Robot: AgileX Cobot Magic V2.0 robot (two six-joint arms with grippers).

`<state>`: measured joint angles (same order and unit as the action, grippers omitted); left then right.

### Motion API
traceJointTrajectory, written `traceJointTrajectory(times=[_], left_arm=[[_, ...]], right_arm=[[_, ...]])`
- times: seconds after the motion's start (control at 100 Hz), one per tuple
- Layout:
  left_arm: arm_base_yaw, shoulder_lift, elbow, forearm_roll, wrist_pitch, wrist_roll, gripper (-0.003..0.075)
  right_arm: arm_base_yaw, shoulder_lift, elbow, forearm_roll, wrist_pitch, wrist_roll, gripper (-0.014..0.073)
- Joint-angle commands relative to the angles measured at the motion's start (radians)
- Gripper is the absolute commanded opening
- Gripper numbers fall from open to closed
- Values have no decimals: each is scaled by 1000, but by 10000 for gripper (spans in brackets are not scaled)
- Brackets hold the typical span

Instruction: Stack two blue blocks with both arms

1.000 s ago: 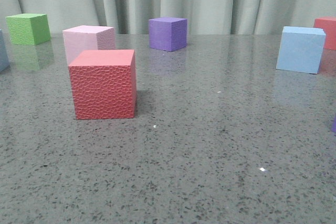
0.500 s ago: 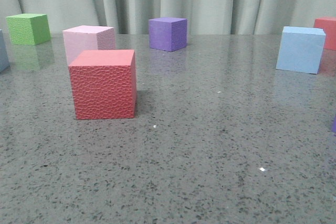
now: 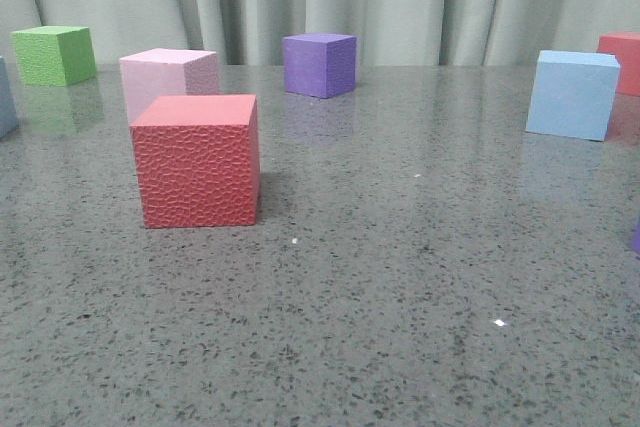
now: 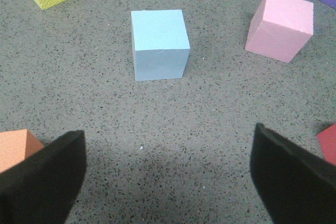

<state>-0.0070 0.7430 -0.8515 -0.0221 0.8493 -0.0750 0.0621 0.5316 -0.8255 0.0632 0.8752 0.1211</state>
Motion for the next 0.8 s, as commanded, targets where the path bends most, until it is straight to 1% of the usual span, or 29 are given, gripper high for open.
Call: traceJointTrajectory(times=[0.0,0.07,0.27,0.44,0.61,0.79], left_arm=[[-8,4,-37,-15,-68,2,693],[-8,4,-37,-13,-68,2,673],[-8,4,-37,-9,-68,2,672],[-8,4,-37,-9,-68,2,672],[-8,4,-37,-9,-68,2,672],[-8,4,-37,-9,-68,2,672]], right_arm=[[-3,11,-33,0,-62,-4,588],[-3,11,-33,0,-67,-4,588],[-3,11,-33,0,-94,-4,590],[-3,47,-35,10,-173,12,589],[-3,168,-83,11,-180,82,589],[-3,349,-170,10,-182,132,589]])
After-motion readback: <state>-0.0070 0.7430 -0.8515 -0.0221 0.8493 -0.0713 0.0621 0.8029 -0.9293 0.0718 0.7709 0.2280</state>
